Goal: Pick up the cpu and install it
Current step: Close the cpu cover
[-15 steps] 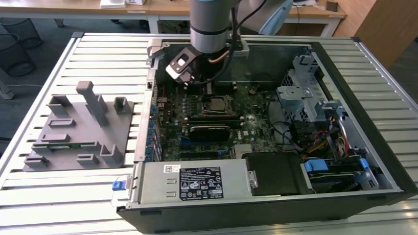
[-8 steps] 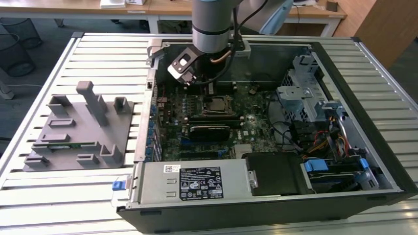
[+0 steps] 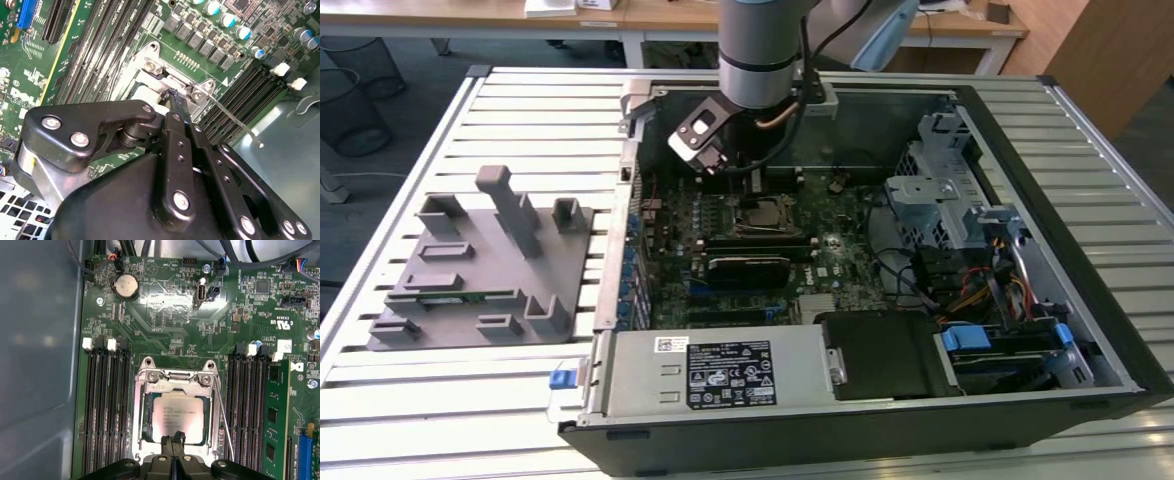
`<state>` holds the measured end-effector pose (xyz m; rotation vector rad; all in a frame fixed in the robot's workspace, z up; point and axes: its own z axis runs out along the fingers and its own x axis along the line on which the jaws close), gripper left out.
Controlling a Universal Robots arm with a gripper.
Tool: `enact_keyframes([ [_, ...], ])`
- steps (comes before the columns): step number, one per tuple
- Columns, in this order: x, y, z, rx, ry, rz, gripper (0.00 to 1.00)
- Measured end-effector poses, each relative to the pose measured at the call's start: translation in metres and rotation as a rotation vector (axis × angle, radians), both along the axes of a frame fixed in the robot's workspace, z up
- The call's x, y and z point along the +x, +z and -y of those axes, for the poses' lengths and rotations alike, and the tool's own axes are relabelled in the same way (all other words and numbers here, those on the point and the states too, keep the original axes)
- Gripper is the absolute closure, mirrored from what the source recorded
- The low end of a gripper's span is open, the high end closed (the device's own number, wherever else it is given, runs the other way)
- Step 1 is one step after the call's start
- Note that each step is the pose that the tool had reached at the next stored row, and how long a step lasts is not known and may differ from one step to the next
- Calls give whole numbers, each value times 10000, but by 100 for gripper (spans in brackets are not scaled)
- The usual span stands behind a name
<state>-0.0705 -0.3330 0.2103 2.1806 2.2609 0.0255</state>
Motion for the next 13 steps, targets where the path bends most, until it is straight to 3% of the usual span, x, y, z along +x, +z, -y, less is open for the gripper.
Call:
enact_keyframes([
  [13, 88, 0, 0, -1, 0, 0, 89],
])
